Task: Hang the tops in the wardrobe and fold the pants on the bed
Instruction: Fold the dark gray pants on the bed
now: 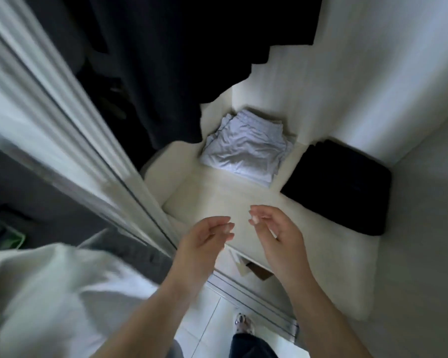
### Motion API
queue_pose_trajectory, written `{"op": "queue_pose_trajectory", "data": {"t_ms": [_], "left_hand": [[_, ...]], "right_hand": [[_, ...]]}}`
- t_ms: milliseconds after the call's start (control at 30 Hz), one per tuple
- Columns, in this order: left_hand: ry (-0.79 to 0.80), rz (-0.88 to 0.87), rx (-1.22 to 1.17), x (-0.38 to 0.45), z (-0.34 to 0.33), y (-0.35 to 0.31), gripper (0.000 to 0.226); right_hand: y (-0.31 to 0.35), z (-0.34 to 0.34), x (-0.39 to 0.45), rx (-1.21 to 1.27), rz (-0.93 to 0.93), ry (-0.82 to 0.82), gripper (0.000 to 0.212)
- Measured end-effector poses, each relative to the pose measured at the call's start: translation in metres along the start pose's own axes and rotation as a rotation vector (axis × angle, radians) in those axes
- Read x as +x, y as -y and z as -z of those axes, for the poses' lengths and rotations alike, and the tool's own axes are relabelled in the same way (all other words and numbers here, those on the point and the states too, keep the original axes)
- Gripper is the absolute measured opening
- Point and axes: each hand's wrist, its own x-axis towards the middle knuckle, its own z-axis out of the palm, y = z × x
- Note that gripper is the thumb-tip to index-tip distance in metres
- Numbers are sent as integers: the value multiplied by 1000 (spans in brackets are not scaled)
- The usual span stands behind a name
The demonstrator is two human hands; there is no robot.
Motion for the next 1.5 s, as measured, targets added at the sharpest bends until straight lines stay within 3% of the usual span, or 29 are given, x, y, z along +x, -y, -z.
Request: {"op": "queue_pose_trajectory", "data": {"t_ms": [133,300,667,933,1033,1133,1333,1500], "left_hand": [[1,-103,3,-110,58,-2,15],[-120,-192,-26,-241,122,8,23],[-731,-151,-239,-437,216,90,28],[-1258,-160,-379,-528,198,127,33],[-1488,-157,-450,-564,176,138,25],[-1669,-136,-495,-597,149,154,19],[-1946,-125,-567,-653,119,170,17],[-2023,-128,-530,-695,128,183,22]], "right_hand": [[48,-7,-94,16,95,180,17],[96,-34,-198,27,172,449,18],[132,-114,-311,-59,230,1038,27],[159,-193,-367,-60,427,1557,25],[164,-217,-397,-80,485,1796,22],[166,-237,-439,-66,534,1923,19],[170,-250,-533,-34,544,2195,18],[171,-261,-589,-60,575,2308,15]]}}
